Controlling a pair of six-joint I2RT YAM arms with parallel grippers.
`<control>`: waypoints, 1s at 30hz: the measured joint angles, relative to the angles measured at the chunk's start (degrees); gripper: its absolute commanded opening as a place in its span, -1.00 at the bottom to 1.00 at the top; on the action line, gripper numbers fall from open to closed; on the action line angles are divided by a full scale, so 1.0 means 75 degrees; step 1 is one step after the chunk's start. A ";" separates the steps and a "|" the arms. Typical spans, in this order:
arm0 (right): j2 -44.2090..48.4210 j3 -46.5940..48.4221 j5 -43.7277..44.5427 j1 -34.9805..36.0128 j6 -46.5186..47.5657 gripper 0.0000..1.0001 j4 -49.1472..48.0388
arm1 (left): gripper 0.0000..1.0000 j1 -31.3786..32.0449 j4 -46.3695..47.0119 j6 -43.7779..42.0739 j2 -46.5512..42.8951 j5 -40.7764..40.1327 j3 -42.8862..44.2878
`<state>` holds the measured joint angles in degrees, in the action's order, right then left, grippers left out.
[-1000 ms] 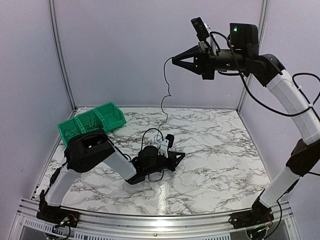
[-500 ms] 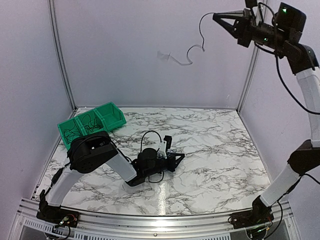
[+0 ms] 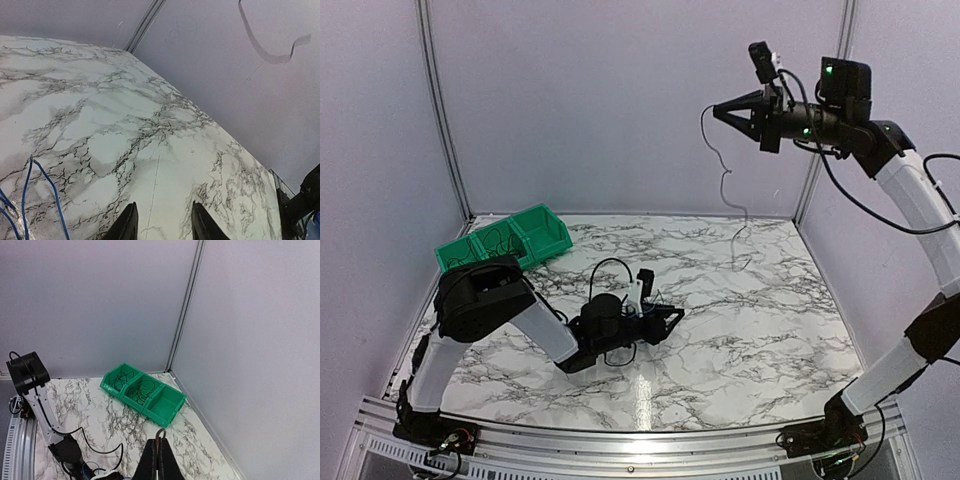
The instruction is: Untangle the cables
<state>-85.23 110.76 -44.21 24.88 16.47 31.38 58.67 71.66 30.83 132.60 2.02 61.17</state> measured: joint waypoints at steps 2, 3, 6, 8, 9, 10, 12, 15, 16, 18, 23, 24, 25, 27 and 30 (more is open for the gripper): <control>0.0000 -0.0481 0.0064 0.0000 0.0026 -1.00 0.0009 | -0.16 0.0000 -0.0087 -0.0073 -0.0484 -0.0026 -0.0236; 0.0003 -0.0729 0.0099 0.0000 0.0041 -1.00 -0.0012 | -0.14 0.0000 -0.0154 -0.0122 -0.0769 -0.0047 -0.0335; 0.0017 -0.1209 0.0114 0.0000 0.0058 -1.00 -0.0073 | -0.13 0.0000 -0.0420 -0.0242 -0.1504 -0.0076 -0.0469; 0.0061 -0.1495 0.0111 -0.0006 0.0070 -1.00 -0.0137 | -0.13 0.0000 -0.0804 -0.0283 -0.1947 -0.0076 -0.0478; 0.0090 -0.1612 0.0111 -0.0006 0.0073 -1.00 -0.0154 | -0.13 0.0000 -0.1067 -0.0283 -0.2142 -0.0079 -0.0478; 0.0114 -0.1687 0.0108 -0.0006 0.0073 -1.00 -0.0175 | -0.13 0.0000 -0.1396 -0.0265 -0.2320 -0.0082 -0.0475; 0.0172 -0.1853 0.0108 -0.0006 0.0099 -1.00 -0.0242 | -0.13 0.0000 -0.2250 -0.0169 -0.2562 -0.0076 -0.0385; 0.0265 -0.2014 0.0108 -0.0006 0.0163 -1.00 -0.0300 | -0.12 0.0006 -0.3920 0.0052 -0.2623 0.0058 0.0000; 0.0291 -0.2037 0.0108 -0.0006 0.0189 -1.00 -0.0306 | -0.09 0.0006 -0.4465 0.0157 -0.2623 0.0128 0.0073; 0.0332 -0.2063 0.0108 -0.0006 0.0219 -1.00 -0.0312 | 0.01 0.0015 -0.5444 0.0291 -0.2623 0.0326 0.0102; 0.0402 -0.2174 0.0026 -0.0006 0.0233 -1.00 -0.0449 | 0.07 0.0035 -0.8271 0.0015 -0.2815 0.0172 0.0146; 0.0408 -0.2221 -0.0006 -0.0006 0.0230 -1.00 -0.0478 | 0.07 0.0035 -0.8950 -0.0122 -0.2900 0.0125 0.0242; 0.0411 -0.2279 -0.0038 -0.0006 0.0227 -1.00 -0.0516 | 0.07 0.0035 -0.9477 -0.0256 -0.2961 0.0143 0.0361; 0.0411 -0.2407 -0.0070 -0.0006 0.0210 -1.00 -0.0580 | 0.11 0.0035 -1.0719 -0.0618 -0.3115 0.0122 0.0784; 0.0411 -0.2600 -0.0122 -0.0006 0.0195 -1.00 -0.0644 | 0.15 0.0035 -1.1940 -0.1116 -0.3509 -0.0073 0.1145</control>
<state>-82.15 91.26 -45.12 24.84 17.93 26.55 58.94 -17.89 22.46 106.28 1.48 69.76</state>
